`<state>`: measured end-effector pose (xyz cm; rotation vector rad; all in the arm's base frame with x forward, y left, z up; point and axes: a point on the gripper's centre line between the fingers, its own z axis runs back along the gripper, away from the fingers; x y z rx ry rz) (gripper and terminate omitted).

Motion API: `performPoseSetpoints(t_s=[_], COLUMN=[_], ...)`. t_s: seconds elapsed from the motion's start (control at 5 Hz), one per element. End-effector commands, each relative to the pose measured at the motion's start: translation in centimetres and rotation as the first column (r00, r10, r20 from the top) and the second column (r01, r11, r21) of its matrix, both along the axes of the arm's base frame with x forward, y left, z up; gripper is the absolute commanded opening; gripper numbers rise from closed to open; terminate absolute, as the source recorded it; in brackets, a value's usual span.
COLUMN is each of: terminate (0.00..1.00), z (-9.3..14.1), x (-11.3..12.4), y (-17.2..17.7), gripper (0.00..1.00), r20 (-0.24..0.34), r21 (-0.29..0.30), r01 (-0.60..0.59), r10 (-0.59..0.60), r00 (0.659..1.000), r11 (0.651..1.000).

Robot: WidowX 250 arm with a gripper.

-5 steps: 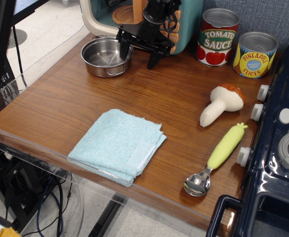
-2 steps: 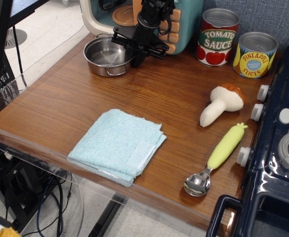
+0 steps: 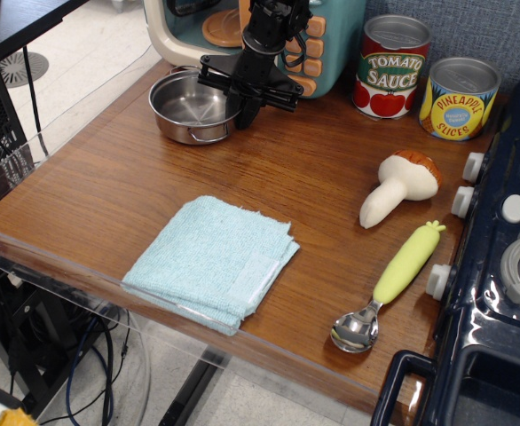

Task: Place the pot on top of the blue cloth

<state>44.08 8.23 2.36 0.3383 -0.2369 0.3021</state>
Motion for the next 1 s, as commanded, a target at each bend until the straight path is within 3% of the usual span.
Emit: performPoseSetpoints(t_s=[0.0, 0.2, 0.4, 0.8], terminate=[0.00, 0.00, 0.00, 0.00], z=[8.3, 10.4, 10.4, 8.1], x=[-0.1, -2.7, -6.7, -14.6], y=[1.2, 0.2, -1.9, -7.8], gripper=[0.00, 0.00, 0.00, 0.00], r20=[0.167, 0.201, 0.198, 0.117], r21=[0.008, -0.005, -0.049, -0.099], r01=[-0.026, -0.007, 0.045, 0.235], r10=[0.024, 0.008, -0.035, -0.223], r00=[0.986, 0.980, 0.980, 0.968], r11=[1.000, 1.000, 0.998, 0.967])
